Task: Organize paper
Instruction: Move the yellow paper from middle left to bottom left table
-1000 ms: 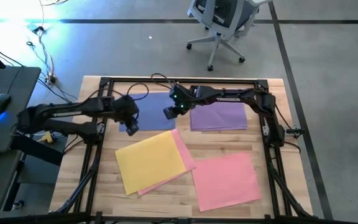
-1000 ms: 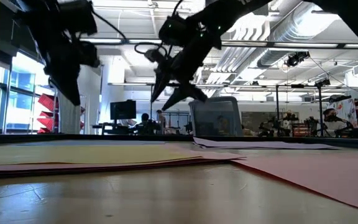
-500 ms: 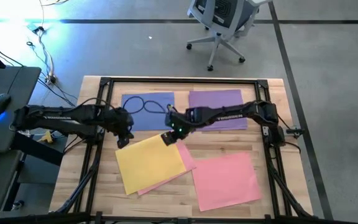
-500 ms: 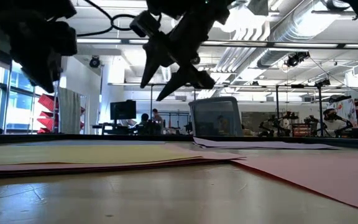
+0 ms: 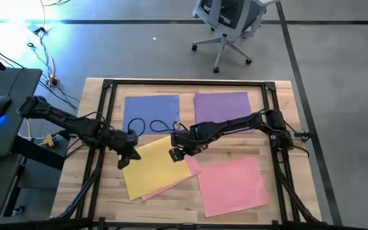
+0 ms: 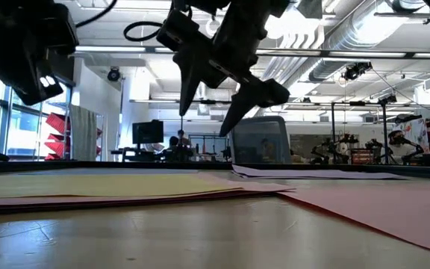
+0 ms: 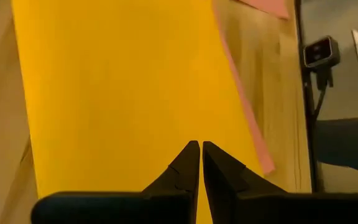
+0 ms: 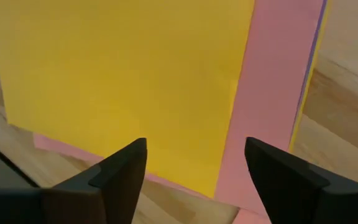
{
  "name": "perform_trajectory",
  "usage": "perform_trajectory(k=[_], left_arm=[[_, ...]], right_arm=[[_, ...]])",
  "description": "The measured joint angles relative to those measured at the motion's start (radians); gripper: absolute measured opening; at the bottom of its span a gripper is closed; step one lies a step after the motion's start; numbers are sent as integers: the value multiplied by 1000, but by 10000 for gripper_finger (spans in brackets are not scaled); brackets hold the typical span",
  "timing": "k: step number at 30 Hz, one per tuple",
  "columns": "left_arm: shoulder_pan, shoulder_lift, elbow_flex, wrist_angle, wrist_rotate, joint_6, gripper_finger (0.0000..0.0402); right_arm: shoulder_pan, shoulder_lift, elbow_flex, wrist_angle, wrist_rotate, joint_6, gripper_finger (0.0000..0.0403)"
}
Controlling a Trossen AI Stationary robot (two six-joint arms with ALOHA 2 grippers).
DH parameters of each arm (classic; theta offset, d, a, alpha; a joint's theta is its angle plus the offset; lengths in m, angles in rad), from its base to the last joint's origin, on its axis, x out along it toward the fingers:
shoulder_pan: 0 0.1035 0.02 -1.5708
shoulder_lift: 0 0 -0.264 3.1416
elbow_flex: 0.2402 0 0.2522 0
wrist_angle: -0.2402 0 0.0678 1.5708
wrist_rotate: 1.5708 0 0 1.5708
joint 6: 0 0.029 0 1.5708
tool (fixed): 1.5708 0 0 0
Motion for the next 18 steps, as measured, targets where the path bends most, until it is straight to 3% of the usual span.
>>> perform_trajectory(k=[6,12,18], left_arm=[[-21,87,-45,57,-66,-8,0],[-21,185,-173,272,-24,-122,0],[-21,261,-228,331,-6,-180,0]], right_arm=[[-15,80,0,94,-19,-3,263],[-36,128,-1,110,-26,7,263],[-35,133,0,124,-22,4,263]])
